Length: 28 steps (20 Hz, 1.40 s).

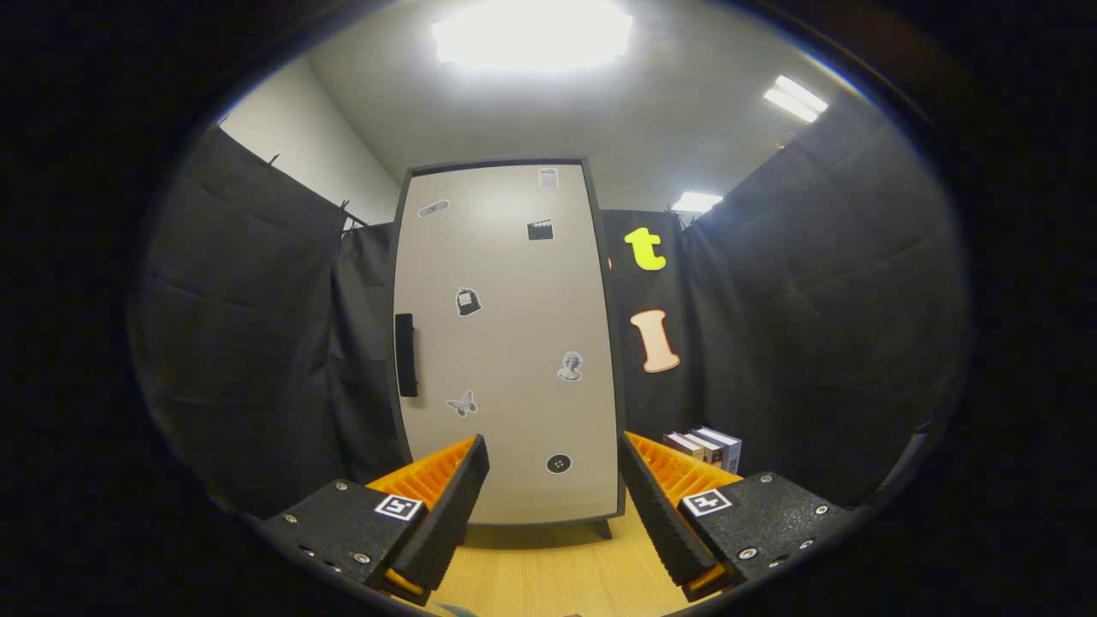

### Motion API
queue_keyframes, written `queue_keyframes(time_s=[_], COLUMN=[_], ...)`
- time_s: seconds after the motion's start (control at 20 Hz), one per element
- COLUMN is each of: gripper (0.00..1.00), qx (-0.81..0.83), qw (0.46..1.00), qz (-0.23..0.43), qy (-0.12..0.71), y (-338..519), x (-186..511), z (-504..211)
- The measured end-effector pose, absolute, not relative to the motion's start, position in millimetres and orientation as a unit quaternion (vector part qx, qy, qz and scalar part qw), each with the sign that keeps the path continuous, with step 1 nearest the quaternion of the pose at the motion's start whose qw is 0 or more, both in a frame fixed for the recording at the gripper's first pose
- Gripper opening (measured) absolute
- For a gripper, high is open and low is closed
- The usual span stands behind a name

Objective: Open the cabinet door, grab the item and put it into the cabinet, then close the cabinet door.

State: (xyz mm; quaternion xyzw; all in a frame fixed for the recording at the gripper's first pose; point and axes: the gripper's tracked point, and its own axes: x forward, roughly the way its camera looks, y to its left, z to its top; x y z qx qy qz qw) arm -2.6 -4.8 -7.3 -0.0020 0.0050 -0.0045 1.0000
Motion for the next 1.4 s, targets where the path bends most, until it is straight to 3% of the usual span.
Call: queue_keyframes(time_s=[0.65,1.4], gripper=[0.94,0.94], qx=[0.009,0.029], qw=[0.999,0.994], qz=[0.030,0.107], qy=[0.025,0.012], y=[21.1,107.9], x=[5.5,97.4], z=[-20.6,25.9])
